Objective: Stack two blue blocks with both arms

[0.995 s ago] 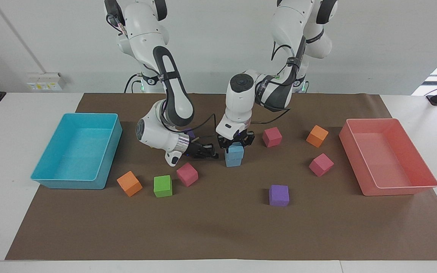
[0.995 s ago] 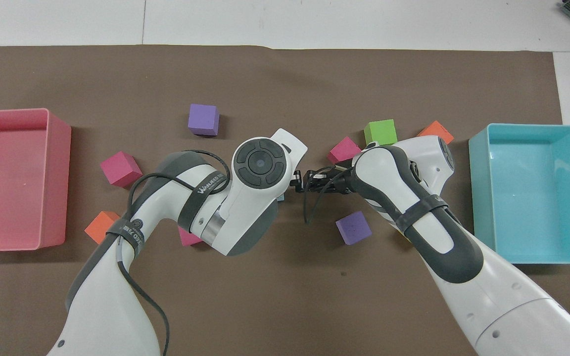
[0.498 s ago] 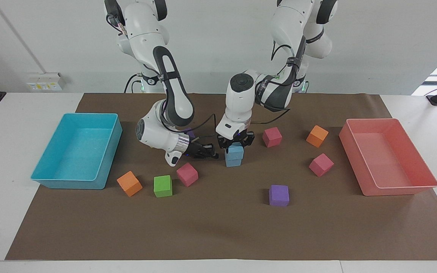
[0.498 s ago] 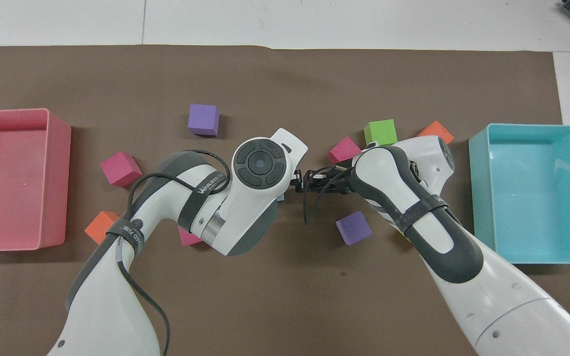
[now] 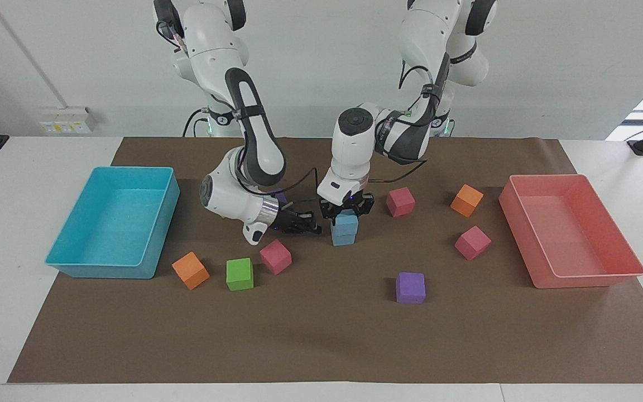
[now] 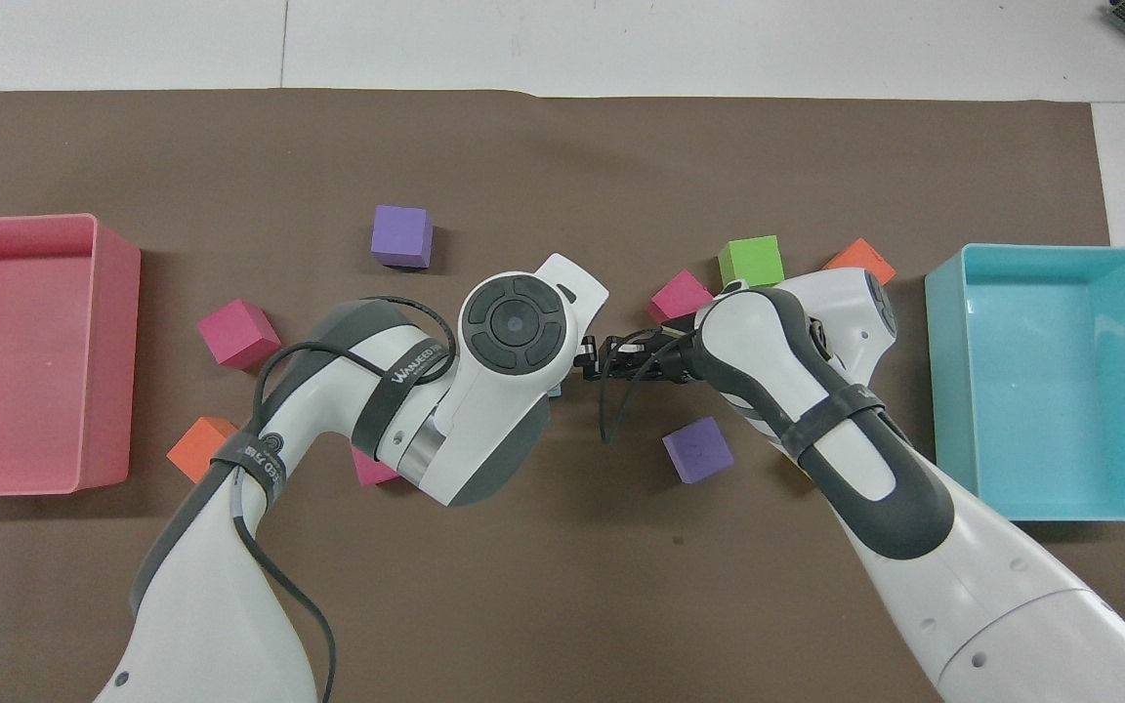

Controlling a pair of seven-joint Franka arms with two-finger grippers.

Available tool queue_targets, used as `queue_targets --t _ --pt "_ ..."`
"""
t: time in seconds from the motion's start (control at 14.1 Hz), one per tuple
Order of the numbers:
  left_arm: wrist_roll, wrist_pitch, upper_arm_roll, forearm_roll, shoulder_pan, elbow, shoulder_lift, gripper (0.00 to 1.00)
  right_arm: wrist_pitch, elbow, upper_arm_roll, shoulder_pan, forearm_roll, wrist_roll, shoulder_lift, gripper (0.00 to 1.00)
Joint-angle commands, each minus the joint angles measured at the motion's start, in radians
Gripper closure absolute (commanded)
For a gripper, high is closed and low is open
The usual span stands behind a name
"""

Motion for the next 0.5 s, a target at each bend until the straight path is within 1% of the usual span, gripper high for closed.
queue_targets --t 0.0,0.28,0.43 --pt "-0.004 -0.001 0.004 0.020 -0.007 -0.017 -0.010 0.88 0.005 -0.018 0.009 -0.013 0.036 -0.043 -0.010 1.00" --pt "-0.004 -0.011 0.004 0.018 -0.007 -0.028 -0.013 0.87 0.006 -0.018 0.009 -0.013 0.036 -0.042 -0.010 1.00" --pt "-0.004 -0.018 0.004 0.020 -0.007 -0.028 -0.015 0.84 0.005 -0.018 0.009 -0.013 0.036 -0.042 -0.010 1.00"
